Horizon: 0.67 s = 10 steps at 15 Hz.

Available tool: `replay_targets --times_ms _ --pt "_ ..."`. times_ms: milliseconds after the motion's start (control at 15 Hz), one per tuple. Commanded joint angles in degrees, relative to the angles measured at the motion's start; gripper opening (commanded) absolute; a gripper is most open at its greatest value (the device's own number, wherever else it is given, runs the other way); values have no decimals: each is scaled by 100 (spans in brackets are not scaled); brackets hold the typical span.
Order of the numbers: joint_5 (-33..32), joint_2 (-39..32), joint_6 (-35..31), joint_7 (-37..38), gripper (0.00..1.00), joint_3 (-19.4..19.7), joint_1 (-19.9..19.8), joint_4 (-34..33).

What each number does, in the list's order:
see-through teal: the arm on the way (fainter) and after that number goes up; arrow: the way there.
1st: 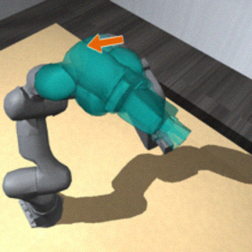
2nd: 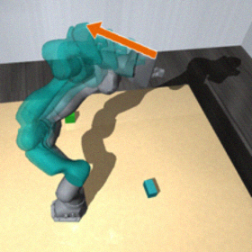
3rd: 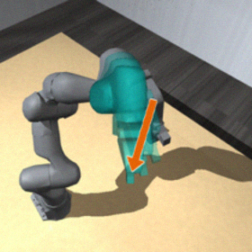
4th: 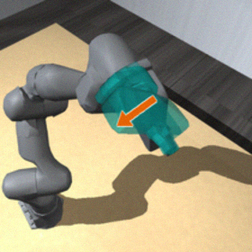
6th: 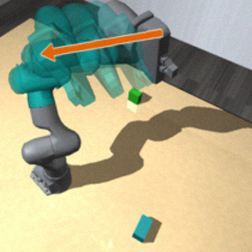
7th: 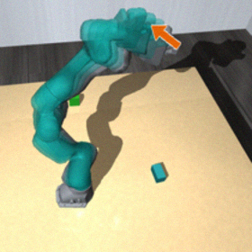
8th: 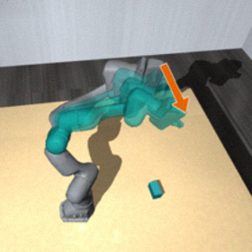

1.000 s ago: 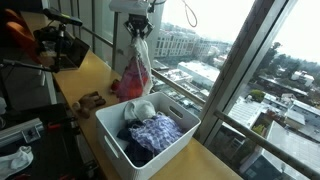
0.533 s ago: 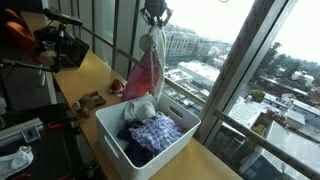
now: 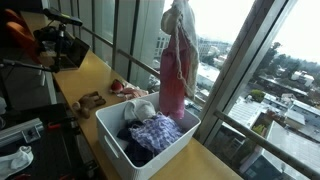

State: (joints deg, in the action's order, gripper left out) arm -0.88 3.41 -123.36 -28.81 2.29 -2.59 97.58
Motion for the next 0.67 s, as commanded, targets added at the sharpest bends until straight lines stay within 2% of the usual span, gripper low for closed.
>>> replay_targets --times_ms 0,600 --pt "8 -150 29 -57 3 68 14 -40" --pt "282 -822 -548 -224 3 47 -124 1012"
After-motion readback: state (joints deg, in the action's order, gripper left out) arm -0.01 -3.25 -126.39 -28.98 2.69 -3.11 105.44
